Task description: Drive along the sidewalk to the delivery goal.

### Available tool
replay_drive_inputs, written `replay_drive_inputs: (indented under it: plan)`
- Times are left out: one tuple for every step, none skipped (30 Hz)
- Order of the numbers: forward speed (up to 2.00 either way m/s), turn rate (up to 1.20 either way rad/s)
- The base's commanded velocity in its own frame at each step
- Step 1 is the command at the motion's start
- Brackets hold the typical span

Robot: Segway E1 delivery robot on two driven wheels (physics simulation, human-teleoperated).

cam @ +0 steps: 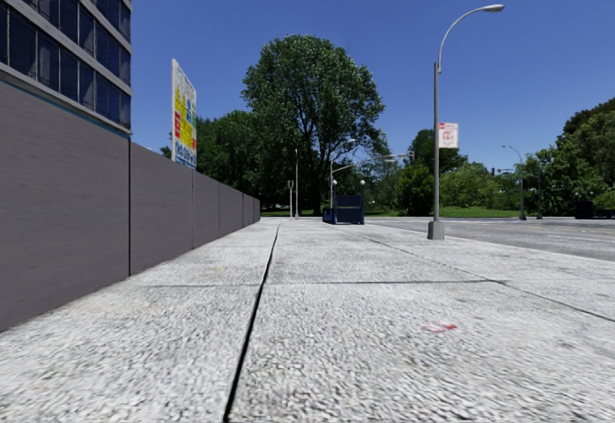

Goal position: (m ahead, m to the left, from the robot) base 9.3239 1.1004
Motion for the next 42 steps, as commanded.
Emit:
replay_drive_inputs:
  plan:
    - [2.0, 0.0]
    - [2.0, 0.0]
    - [2.0, 0.0]
    - [2.0, 0.37]
    - [2.0, 0.55]
    - [2.0, 0.55]
    - [2.0, 0.59]
    - [2.0, 0.57]
    - [2.0, 0.57]
    - [2.0, 0.34]
    - [2.0, 0.03]
    - [2.0, 0.0]
    - [2.0, 0.0]
    - [2.0, 0.0]
    - [2.0, 0.0]
    - [2.0, 0.0]
    - [2.0, 0.0]
    - [2.0, 0.0]
    - [2.0, 0.0]
    - [2.0, 0.0]
    - [2.0, 0.0]
    - [2.0, 0.0]
    - [2.0, 0.0]
    - [2.0, 0.0]
    - [2.0, 0.0]
    - [2.0, 0.0]
    - [2.0, 0.0]
    - [2.0, 0.0]
    - [2.0, 0.0]
    - [2.0, 0.0]
    - [2.0, 0.0]
    - [2.0, 0.0]
    - [2.0, 0.0]
    - [2.0, 0.0]
    - [2.0, 0.0]
    - [2.0, 0.0]
    - [2.0, 0.0]
    - [2.0, 0.0]
    - [2.0, 0.0]
    - [2.0, 0.0]
    - [2.0, 0.0]
    - [2.0, 0.0]
